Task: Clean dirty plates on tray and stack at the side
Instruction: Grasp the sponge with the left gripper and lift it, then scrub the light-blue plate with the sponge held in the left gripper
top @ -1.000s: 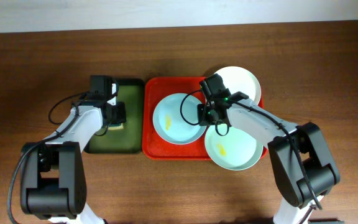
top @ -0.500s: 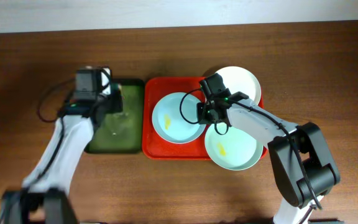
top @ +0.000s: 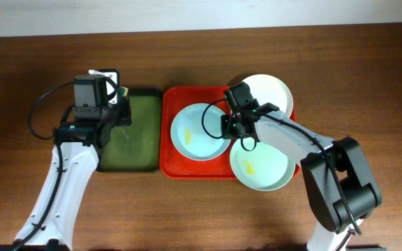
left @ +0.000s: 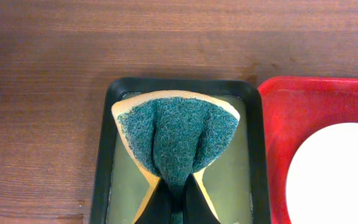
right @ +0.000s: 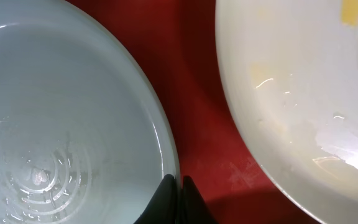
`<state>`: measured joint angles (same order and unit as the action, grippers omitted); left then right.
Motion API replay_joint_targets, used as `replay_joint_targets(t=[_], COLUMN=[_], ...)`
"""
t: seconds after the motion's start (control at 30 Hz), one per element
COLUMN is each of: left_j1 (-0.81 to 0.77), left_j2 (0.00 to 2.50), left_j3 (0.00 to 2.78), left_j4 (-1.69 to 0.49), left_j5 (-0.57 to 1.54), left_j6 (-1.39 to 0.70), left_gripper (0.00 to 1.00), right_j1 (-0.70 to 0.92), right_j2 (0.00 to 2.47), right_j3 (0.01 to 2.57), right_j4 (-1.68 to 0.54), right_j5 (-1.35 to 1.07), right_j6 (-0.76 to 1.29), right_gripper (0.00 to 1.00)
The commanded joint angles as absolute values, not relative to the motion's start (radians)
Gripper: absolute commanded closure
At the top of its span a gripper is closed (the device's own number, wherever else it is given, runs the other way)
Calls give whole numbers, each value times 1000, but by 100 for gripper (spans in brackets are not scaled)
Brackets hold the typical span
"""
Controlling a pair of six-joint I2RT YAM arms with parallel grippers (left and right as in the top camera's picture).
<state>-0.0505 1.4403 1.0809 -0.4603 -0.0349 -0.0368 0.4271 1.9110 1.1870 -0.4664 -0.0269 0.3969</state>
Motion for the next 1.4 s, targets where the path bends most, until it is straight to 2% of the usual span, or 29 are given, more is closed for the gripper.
replay_joint_targets(t=[0.0, 0.17, 0.23, 0.37, 0.5, 0.53, 0.6, 0.77, 0.87, 1.0, 1.17, 1.37], left_j1=[-52, -52, -52, -52, -52, -52, -58, -173, -220, -229, -339, -385], left_j2=[1509, 1665, 1683, 1683, 1683, 1683, 1683, 1687, 1697, 1763, 1873, 1979], left_j3=[1077, 1077, 1078, 1093, 1297, 1349, 1366, 1374, 1432, 1522, 1521, 1521], left_j4=[-458, -453, -421, -407, -635, -701, -723, -676, -734, -810, -785, -764], left_j5=[-48, -15, -15, -15, -35, -34, 43, 30, 31, 154, 149, 150], left_j6=[-6, -1, 78, 77, 46, 17, 4, -86, -138, -146, -208, -217], left_gripper=[100, 100, 100, 100, 100, 100, 100, 100, 100, 100, 100, 100], right_j1=[429, 429, 429, 429, 424, 408, 364, 328, 328, 328, 328, 328], right_j2=[1920, 1920, 1920, 1920, 1920, 1920, 1920, 1920, 1920, 1920, 1920, 1920], right_j3=[1183, 1183, 1183, 1184, 1184, 1184, 1184, 1184, 1184, 1184, 1184, 1184], right_j4=[-467, -467, -458, -422, -422, -423, -451, -491, -501, -497, -497, -499], right_j5=[-26, -26, -70, -136, -133, -129, -165, -233, -260, -262, -262, -267], right_j6=[409, 409, 409, 409, 411, 474, 494, 423, 424, 466, 465, 480], right_gripper=[96, 96, 96, 96, 96, 96, 96, 96, 96, 96, 96, 96])
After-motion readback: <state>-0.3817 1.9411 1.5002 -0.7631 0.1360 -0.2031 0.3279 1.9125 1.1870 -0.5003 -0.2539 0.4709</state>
